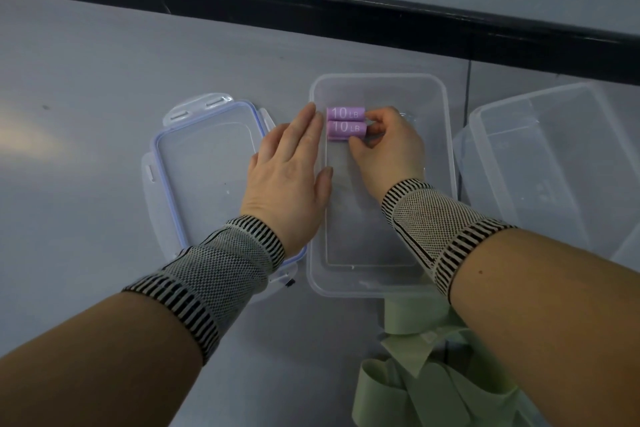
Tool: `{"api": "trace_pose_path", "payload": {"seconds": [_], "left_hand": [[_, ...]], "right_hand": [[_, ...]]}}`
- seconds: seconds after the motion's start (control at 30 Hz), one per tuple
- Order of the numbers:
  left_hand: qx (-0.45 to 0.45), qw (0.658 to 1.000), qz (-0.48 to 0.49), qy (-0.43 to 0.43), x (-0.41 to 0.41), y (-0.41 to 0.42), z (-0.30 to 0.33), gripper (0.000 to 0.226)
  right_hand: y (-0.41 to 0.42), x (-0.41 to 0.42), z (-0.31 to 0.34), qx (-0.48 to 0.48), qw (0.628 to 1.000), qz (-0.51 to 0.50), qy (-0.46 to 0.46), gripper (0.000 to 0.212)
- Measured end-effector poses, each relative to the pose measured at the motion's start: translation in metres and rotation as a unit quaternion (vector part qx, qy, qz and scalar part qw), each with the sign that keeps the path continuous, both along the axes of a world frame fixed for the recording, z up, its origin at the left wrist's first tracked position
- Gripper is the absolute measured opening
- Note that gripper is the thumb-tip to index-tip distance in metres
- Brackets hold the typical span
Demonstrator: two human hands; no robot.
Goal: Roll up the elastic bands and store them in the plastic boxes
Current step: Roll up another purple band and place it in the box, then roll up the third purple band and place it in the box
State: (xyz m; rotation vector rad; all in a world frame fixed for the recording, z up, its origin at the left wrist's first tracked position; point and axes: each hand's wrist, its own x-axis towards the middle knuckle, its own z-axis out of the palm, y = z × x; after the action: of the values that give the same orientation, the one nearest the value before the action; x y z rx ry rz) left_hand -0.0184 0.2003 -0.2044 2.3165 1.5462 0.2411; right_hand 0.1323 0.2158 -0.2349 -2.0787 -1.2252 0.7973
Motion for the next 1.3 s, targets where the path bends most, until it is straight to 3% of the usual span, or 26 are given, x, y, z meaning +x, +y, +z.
{"api": "trace_pose_path", "payload": {"seconds": [0.3, 0.57, 0.77, 0.9, 1.07, 1.17, 1.3], "left_hand": [[-0.011, 0.999, -0.004, 0.038, -0.001, 0.0, 0.016, 0.08], [-0.011, 0.998, -0.056, -0.005, 0.026, -0.074, 0.043, 0.069], [-0.012, 0.992, -0.125, -0.005, 0.038, -0.156, 0.056, 0.062], [-0.007, 0.988, -0.152, 0.024, 0.039, -0.2, 0.063, 0.058], [-0.018, 0.987, -0.161, 0.006, 0.054, -0.241, 0.07, 0.057], [-0.027, 0.983, -0.178, 0.023, 0.075, -0.248, 0.068, 0.055], [-0.065, 0.976, -0.194, 0.071, 0.103, -0.237, 0.055, 0.059]], "right_hand": [[-0.019, -0.001, 0.029, 0.003, 1.0, 0.013, -0.003, 0.041], [-0.098, 0.013, 0.081, 0.041, 0.998, 0.034, 0.033, 0.032], [-0.199, 0.057, 0.109, 0.069, 0.997, -0.007, 0.014, 0.028], [-0.271, 0.093, 0.121, 0.028, 0.998, -0.038, -0.043, 0.027], [-0.329, 0.13, 0.115, -0.038, 0.985, -0.148, -0.084, 0.023], [-0.335, 0.146, 0.099, -0.083, 0.982, -0.157, -0.069, 0.033], [-0.314, 0.154, 0.077, -0.094, 0.98, -0.17, -0.052, 0.064]]}}
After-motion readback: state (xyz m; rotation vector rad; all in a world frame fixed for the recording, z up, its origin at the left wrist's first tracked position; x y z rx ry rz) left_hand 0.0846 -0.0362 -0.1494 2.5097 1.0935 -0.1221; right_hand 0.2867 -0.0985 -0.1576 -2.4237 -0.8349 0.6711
